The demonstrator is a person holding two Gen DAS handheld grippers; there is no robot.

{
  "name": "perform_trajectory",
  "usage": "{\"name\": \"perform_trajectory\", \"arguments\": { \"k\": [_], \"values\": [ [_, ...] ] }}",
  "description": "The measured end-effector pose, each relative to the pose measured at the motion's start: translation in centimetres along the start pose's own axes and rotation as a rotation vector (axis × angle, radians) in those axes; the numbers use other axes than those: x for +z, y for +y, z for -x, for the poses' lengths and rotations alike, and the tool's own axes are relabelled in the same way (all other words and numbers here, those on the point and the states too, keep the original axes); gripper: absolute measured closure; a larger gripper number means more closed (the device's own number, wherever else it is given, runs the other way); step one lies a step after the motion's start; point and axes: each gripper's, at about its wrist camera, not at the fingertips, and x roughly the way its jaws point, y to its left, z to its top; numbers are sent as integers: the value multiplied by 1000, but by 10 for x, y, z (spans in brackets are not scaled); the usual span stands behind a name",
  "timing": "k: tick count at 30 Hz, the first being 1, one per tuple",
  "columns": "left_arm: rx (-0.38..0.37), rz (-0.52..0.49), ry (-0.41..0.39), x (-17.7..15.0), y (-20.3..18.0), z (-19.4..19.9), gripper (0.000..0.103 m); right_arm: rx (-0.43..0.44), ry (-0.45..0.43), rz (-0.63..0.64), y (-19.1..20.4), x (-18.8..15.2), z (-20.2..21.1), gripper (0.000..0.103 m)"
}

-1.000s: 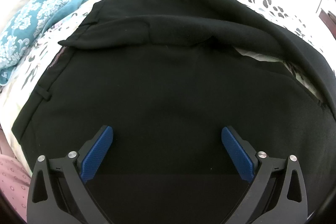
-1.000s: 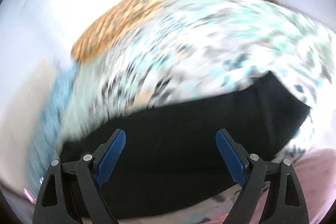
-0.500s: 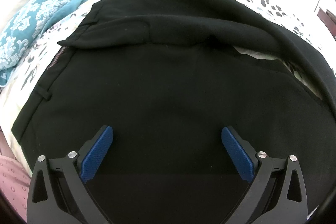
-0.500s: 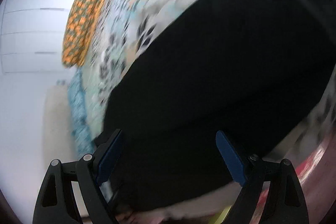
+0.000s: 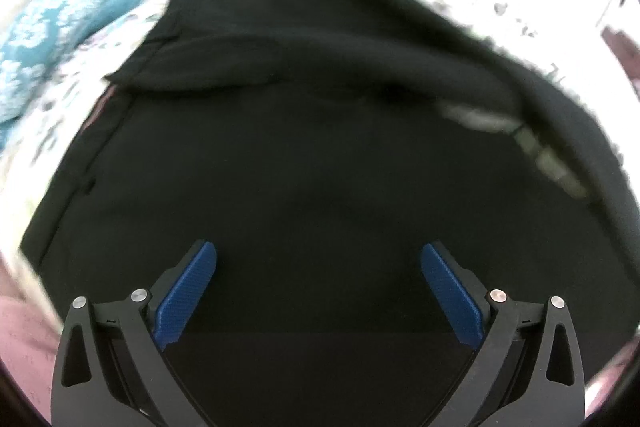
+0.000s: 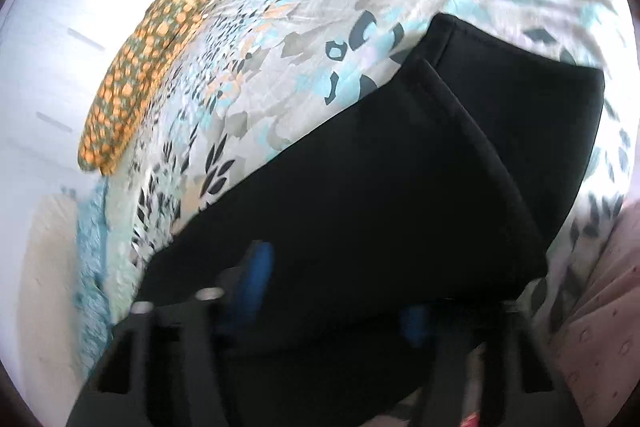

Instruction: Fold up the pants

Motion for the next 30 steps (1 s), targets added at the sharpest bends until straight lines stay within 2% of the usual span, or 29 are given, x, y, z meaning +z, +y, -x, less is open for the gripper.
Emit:
{"name": "perform_trajectory", "arguments": {
  "k": [1,2,5,6,7,8,9,12,15,17,18,19,20,22,25,28,30],
  "values": [
    [-48,19,-21,16,4,7,0,8,3,-4,-2,1,0,80],
    [-76,46,-43,34,8,13,1,18,5,-8,-5,2,1,83],
    [-150,123,-73,91,15,21,0,57,4,-19,-9,6,4,85],
    [-195,155,-55,120,16,16,0,65,1,-14,-6,6,5,85],
    [-221,169,-34,134,16,10,0,74,-3,-4,-4,7,7,85],
    [-252,186,8,152,15,-3,0,83,-13,14,-1,8,10,85],
    [-275,214,82,172,13,-23,1,86,-21,30,2,9,13,85],
    [-264,276,231,197,8,-67,1,91,-51,105,17,10,24,89],
    [-133,307,254,204,5,-89,2,109,-67,173,29,10,35,94],
    [-71,346,243,202,6,-95,32,122,-67,205,33,11,41,96],
    [-115,376,254,201,8,-98,70,127,-67,216,34,11,43,96],
    [-167,403,264,200,11,-102,99,131,-66,220,35,12,46,96],
    [-230,443,264,197,13,-101,99,135,-65,221,35,14,47,96],
    [-231,457,212,199,14,-83,99,151,-49,223,40,23,44,96],
    [-278,415,119,204,12,-37,99,199,-47,234,56,55,39,97],
    [-358,372,-32,197,18,41,99,279,-98,269,87,91,56,97],
    [-399,338,-136,167,30,99,99,301,-120,328,104,107,72,97]
  ]
}}
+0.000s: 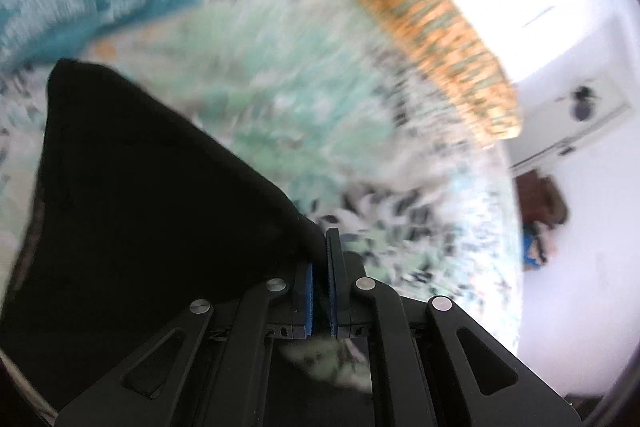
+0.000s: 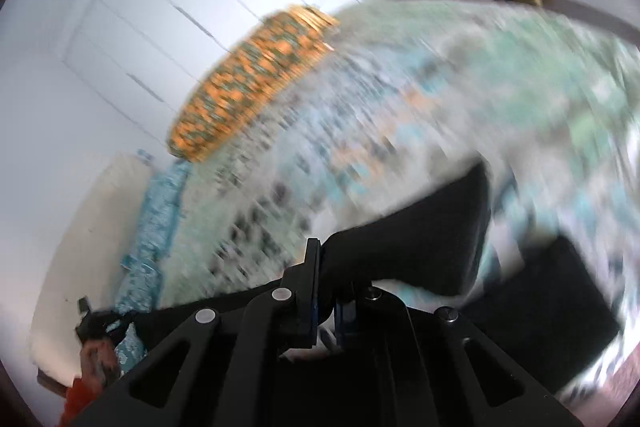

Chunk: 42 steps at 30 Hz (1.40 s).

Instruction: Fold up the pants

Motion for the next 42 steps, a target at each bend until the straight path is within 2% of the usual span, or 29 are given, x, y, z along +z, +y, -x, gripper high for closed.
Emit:
{"name": "perform_trajectory", "arguments": {
  "k": [1,3,5,6,8,10,11,12,15,18,19,21,22,23,28,30,32,33,38,42],
  "values": [
    [-8,-5,-15,-10,5,16,98,-2,8,26,3,6,3,97],
    [-6,-10,-14,-60,24,51,98,-25,54,58,-2,8,6,97],
    [44,-24,27,-108,43,59,98,-82,133,41,-23,-5,2,97],
    [103,-40,72,-139,54,53,98,-117,195,-5,-44,-17,-3,97],
    [166,-52,159,-182,73,37,98,-188,318,-112,-83,-43,-17,97],
    [186,2,255,-213,93,18,98,-253,392,-192,-113,-65,-26,97],
    [177,25,278,-217,96,14,98,-276,424,-240,-127,-75,-29,97],
    [168,44,296,-220,98,11,98,-260,427,-312,-137,-78,-28,97],
    [170,17,273,-212,92,17,98,-266,430,-267,-136,-72,-30,92],
    [140,54,263,-204,99,18,98,-250,443,-295,-138,-73,-30,92],
    [138,57,264,-204,96,14,98,-243,434,-302,-139,-72,-28,87],
    [141,50,264,-207,98,13,98,-239,423,-299,-138,-70,-26,65],
    [142,46,263,-207,100,11,98,-243,421,-293,-137,-69,-23,43],
    [143,44,261,-208,100,12,98,-245,410,-284,-136,-67,-20,36],
    [129,66,264,-207,103,8,98,-227,392,-315,-145,-62,-11,37],
    [130,69,265,-207,104,7,98,-218,398,-333,-150,-62,-11,55],
    [134,59,261,-207,103,8,98,-249,400,-309,-149,-60,-10,92],
    [135,52,256,-207,103,9,97,-264,397,-289,-147,-59,-9,95],
    [133,-28,222,-208,88,26,98,-340,422,-134,-131,-52,2,97],
    [135,-79,250,-215,80,30,98,-401,480,-111,-144,-58,8,97]
  ]
}}
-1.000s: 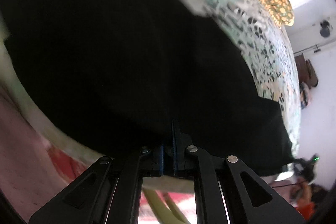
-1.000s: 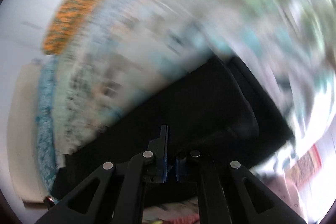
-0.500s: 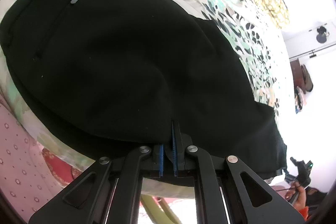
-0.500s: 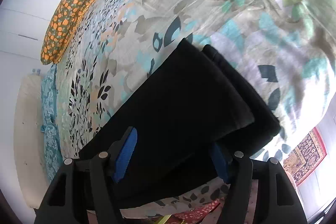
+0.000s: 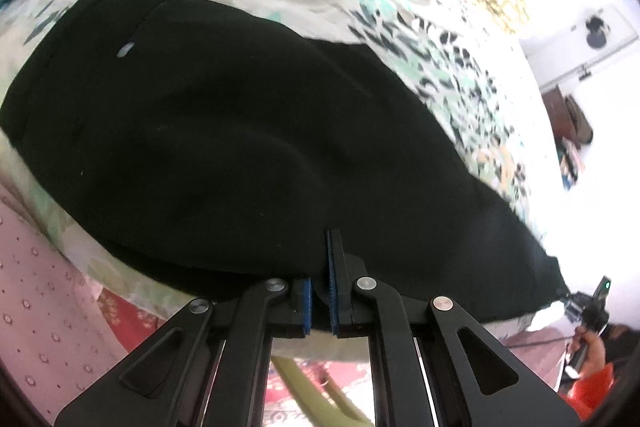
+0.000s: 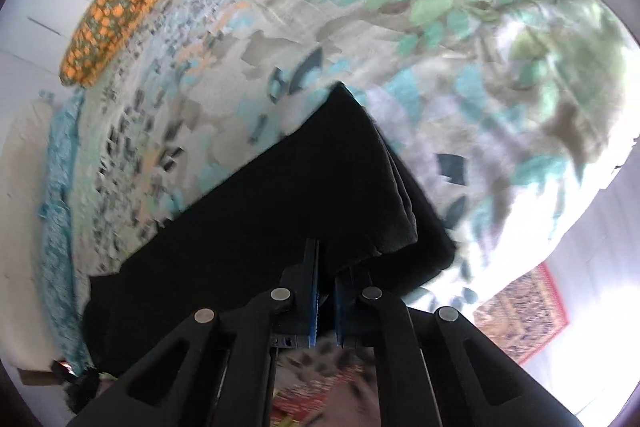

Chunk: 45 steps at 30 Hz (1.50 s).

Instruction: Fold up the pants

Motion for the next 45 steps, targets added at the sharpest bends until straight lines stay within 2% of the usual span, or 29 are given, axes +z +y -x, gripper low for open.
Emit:
{"name": "perform_trajectory", "arguments": {
  "k": [3,8,22,33,35,36,37,38,39,40,42,44,45],
  "values": [
    [10,28,42,-1,8,-11,98,-6,87,-53,-15,-2,-19,97],
    [7,48,65,-2,12,-16,98,-34,108,-36,-13,2,-23,95],
    [-6,63,85,-7,16,-12,99,-70,72,5,-5,-2,-19,95],
    [31,63,119,-12,19,-18,99,-79,73,1,-2,-1,-21,94],
    [42,67,130,-12,19,-21,97,-76,76,-7,-3,-1,-21,94],
    [56,64,135,-12,19,-21,91,-71,73,-19,-4,0,-19,93],
    [82,57,141,-13,18,-21,84,-73,66,-26,-5,0,-17,85],
    [97,53,144,-14,16,-20,80,-80,56,-37,-7,-1,-12,63],
    [119,47,149,-15,14,-17,72,-81,37,-52,-10,-3,-6,49],
    [133,41,149,-17,13,-12,60,-73,12,-65,-12,-5,2,29],
    [168,19,127,-23,9,6,47,-75,-52,-71,-16,-13,21,25],
    [168,8,71,-24,6,29,45,-118,-120,-49,-15,-22,39,25],
    [165,2,12,-18,4,46,42,-154,-169,-28,-12,-28,49,25]
  ]
}}
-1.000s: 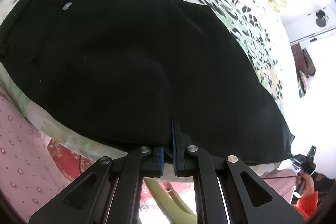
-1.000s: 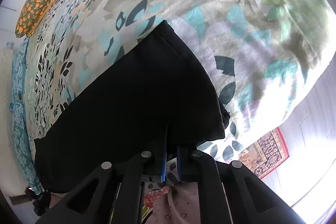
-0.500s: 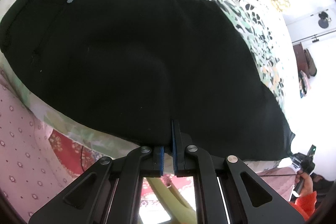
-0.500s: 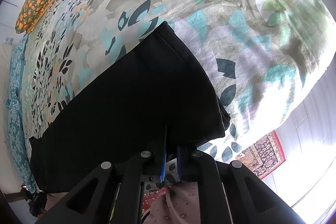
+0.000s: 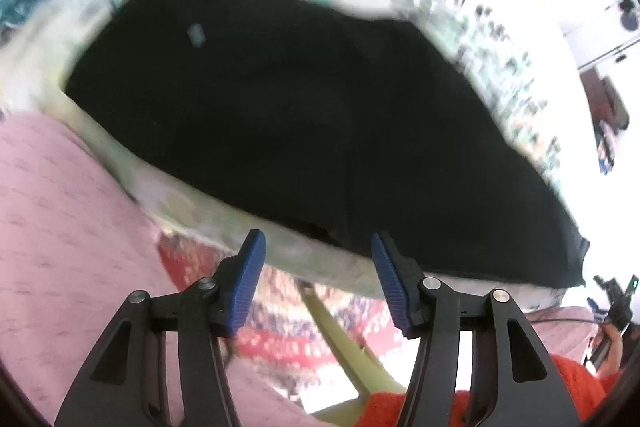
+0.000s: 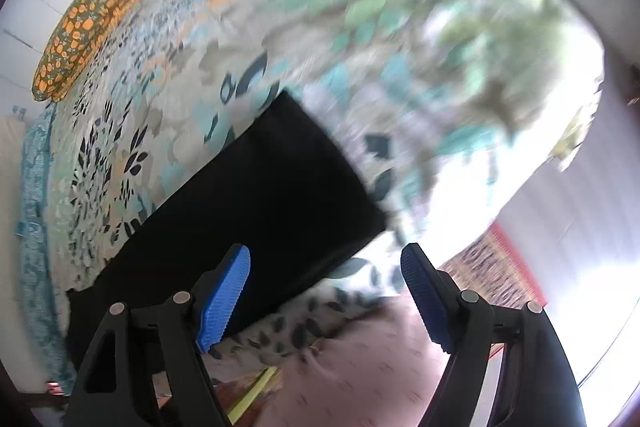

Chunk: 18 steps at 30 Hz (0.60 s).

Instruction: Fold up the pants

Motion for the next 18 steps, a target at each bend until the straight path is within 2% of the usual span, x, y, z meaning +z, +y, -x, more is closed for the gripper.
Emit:
{"name": "perform_trajectory", "arguments": {
  "k": [2,3,5,6,8,10,12,14,17,18],
  "values": [
    [24,-10,-96,14,-1,19,29,-53,-92,61,15,-7,18,25],
    [54,-35,-159,25,-5,26,19,-51,-115,82,23,-7,23,25],
    [90,-103,-221,41,-18,23,16,-1,-152,141,52,-13,26,25],
    [109,-158,-218,48,-29,11,16,30,-156,168,68,-16,24,25],
    [142,-238,-164,49,-43,-14,16,113,-142,229,106,-26,15,25],
    [210,-322,-68,39,-56,-48,20,184,-111,286,144,-40,-1,25],
    [338,-376,51,18,-55,-81,24,239,-63,351,182,-60,-25,25],
    [379,-378,79,2,-44,-86,20,253,-6,405,205,-78,-50,25],
    [390,-320,102,6,-34,-75,17,226,78,444,217,-103,-80,24],
    [387,-300,106,7,-30,-71,17,208,69,467,218,-107,-83,24]
  ]
}}
